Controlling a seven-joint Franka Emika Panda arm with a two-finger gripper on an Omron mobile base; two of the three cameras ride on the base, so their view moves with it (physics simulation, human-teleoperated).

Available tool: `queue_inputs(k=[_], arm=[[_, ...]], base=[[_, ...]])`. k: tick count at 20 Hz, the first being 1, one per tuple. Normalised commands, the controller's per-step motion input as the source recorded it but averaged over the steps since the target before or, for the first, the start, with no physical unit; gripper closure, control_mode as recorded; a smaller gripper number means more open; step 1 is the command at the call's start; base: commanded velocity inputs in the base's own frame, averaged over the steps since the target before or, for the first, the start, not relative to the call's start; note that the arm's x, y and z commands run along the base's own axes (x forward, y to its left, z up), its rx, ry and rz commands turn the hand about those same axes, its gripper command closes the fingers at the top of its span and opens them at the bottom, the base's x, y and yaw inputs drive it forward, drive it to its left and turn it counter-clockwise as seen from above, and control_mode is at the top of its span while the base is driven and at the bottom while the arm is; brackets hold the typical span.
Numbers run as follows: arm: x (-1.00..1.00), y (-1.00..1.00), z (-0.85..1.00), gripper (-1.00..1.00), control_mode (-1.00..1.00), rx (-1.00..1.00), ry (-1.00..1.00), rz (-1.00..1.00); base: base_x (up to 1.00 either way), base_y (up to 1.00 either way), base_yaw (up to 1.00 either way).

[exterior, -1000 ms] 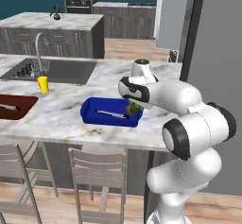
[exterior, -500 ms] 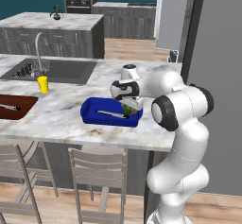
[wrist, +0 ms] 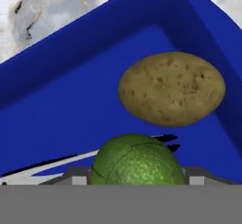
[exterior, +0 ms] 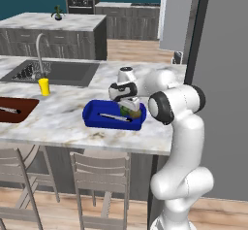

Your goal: Gather the potato and avocado from the fridge and place them on a tray on the dining counter. Then gather the fishs from the fridge and place them on the other tray.

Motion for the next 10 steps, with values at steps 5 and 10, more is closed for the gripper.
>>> queue_inputs(k=[5,10], arm=[[0.38,0.02,-0.19,1.00,-1.00,0.00,0.00,0.00],[0.31,0.04,-0.18,1.00,-1.00,0.00,0.00,0.00]], base=[[0.00,0.00,0.00],[0.00,0.00,0.00]])
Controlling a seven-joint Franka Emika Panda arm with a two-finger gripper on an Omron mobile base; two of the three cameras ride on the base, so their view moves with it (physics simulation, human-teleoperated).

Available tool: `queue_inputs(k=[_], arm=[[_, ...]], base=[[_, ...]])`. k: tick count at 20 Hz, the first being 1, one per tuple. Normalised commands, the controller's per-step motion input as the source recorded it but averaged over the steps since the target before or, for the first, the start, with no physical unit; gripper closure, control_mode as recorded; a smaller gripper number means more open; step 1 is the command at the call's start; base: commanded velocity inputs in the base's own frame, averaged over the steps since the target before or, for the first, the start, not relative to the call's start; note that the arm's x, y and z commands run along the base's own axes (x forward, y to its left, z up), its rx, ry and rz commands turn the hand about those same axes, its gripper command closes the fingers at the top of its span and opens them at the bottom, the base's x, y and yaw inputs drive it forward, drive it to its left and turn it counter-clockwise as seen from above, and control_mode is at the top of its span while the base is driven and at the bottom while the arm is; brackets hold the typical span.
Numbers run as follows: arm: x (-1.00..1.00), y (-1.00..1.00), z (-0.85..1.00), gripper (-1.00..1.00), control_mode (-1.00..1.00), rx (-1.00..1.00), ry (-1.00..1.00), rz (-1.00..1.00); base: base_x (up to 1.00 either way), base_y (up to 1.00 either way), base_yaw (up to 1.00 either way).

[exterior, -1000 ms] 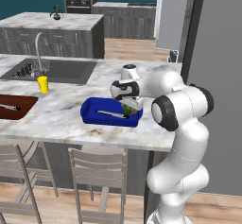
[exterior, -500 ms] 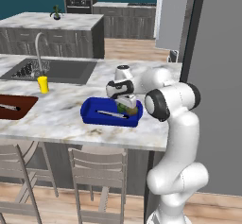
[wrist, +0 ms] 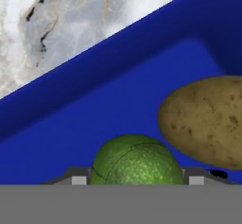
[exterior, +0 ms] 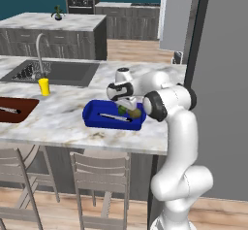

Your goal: Gather the potato and avocado from the fridge and place them on a tray on the dining counter. Then gather the fishs from the fridge and place them on the other tray.

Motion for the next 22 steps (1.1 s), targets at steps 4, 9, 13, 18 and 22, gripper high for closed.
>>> queue_inputs(k=[4,9,13,18,22], arm=[[0.24,0.18,-0.20,-1.00,-1.00,0.00,0.00,0.00],[0.03,0.14,-0.08,-1.00,-1.00,0.00,-0.03,0.00],[-0.39,0.04,0.00,-1.00,-1.00,0.00,-0.16,0.01],[-0.87,0.00,0.01,-1.00,-1.00,0.00,-0.26,0.07],[-1.00,-0.14,0.16,-1.00,-1.00,0.01,-0.40,0.10]], base=[[0.00,0.00,0.00],[0.00,0.00,0.00],[0.00,0.00,0.00],[0.00,0.00,0.00],[0.00,0.00,0.00]])
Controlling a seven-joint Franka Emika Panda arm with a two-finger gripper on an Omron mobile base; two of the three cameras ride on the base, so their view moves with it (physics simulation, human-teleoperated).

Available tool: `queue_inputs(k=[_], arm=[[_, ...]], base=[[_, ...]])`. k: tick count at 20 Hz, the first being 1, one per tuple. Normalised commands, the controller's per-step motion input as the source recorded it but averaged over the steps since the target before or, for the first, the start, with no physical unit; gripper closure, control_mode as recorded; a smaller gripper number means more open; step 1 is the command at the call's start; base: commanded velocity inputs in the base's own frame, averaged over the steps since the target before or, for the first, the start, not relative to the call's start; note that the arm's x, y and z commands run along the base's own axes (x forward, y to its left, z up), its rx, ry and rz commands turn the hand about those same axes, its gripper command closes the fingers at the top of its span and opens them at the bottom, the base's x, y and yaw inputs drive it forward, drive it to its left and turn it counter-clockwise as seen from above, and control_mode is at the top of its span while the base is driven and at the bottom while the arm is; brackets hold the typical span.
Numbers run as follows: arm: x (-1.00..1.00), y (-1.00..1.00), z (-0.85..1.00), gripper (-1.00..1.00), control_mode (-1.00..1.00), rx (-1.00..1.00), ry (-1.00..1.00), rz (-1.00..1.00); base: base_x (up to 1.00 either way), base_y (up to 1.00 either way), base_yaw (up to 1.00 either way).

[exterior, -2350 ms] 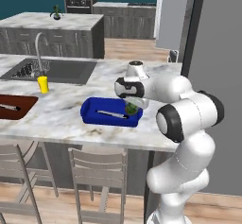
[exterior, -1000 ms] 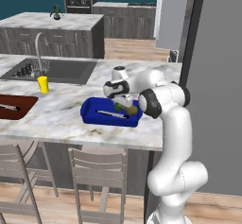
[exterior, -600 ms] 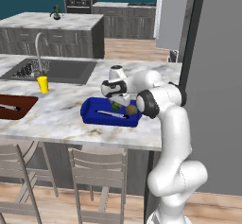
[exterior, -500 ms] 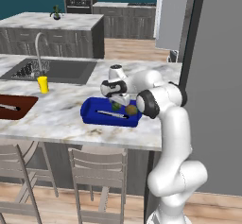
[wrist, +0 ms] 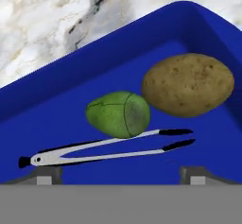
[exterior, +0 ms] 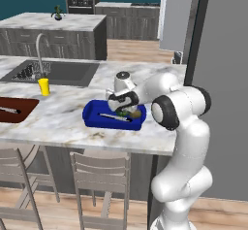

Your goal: Gather the potato and avocado from the fridge and place them on a tray on the dining counter. Then gather the fishs from the fridge and place them on the other tray.

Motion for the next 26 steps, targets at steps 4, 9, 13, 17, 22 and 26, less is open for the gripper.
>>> queue_inputs(k=[4,9,13,17,22,26], arm=[[-1.00,-0.20,0.88,-1.00,-1.00,0.09,-0.34,0.10],[-1.00,-0.25,1.00,-1.00,-1.00,0.01,-0.08,0.05],[-1.00,-0.18,1.00,-1.00,-1.00,-0.07,0.08,0.00],[-1.00,-0.09,0.89,-1.00,-1.00,-0.19,0.16,0.00],[-1.00,-0.23,0.62,-1.00,-1.00,-0.21,0.18,0.02],[-1.00,-0.51,0.00,-1.00,-1.00,-0.13,0.13,0.04]], base=[[0.00,0.00,0.00],[0.00,0.00,0.00],[0.00,0.00,0.00],[0.00,0.00,0.00],[0.00,0.00,0.00],[0.00,0.00,0.00]])
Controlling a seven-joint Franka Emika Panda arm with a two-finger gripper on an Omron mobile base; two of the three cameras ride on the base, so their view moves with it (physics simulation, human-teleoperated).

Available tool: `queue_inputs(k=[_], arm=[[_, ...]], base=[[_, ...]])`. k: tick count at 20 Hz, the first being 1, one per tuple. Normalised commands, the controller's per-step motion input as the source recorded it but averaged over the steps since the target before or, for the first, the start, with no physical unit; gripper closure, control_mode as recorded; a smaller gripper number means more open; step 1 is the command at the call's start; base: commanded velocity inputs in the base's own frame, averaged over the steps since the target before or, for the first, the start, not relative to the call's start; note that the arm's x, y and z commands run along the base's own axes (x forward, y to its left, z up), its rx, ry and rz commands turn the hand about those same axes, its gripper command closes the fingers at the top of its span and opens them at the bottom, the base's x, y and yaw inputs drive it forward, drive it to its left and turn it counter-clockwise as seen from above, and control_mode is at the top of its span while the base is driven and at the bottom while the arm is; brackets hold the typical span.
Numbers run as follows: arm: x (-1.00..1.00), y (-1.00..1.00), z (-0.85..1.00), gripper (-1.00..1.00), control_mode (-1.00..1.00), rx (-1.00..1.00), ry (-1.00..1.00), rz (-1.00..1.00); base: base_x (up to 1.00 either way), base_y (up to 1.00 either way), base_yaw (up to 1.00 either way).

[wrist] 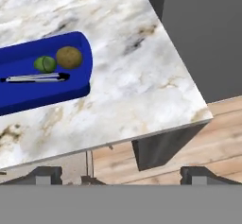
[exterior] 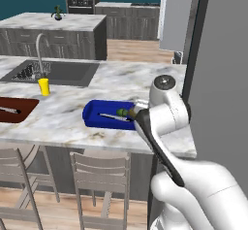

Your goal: Gather the potato and avocado from the fridge and place them on a tray on the dining counter. Then gather the fishs from the fridge and place them on the other tray.

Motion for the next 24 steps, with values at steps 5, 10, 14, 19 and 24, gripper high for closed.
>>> queue_inputs(k=[5,10,14,19,24], arm=[[-0.91,-0.60,-0.75,-1.00,-1.00,-0.03,0.06,0.09],[-0.35,-0.60,-0.94,-1.00,-1.00,0.03,0.15,0.10],[-0.20,-0.40,-0.13,-1.00,-1.00,0.07,0.00,0.05],[0.00,-0.03,0.00,-1.00,-1.00,0.02,0.00,0.00],[-0.09,0.00,0.00,-1.00,1.00,0.00,0.00,0.00]], base=[[0.00,0.00,0.00],[0.00,0.00,0.00],[0.00,0.00,0.00],[0.00,0.00,0.00],[-0.77,0.10,0.00]])
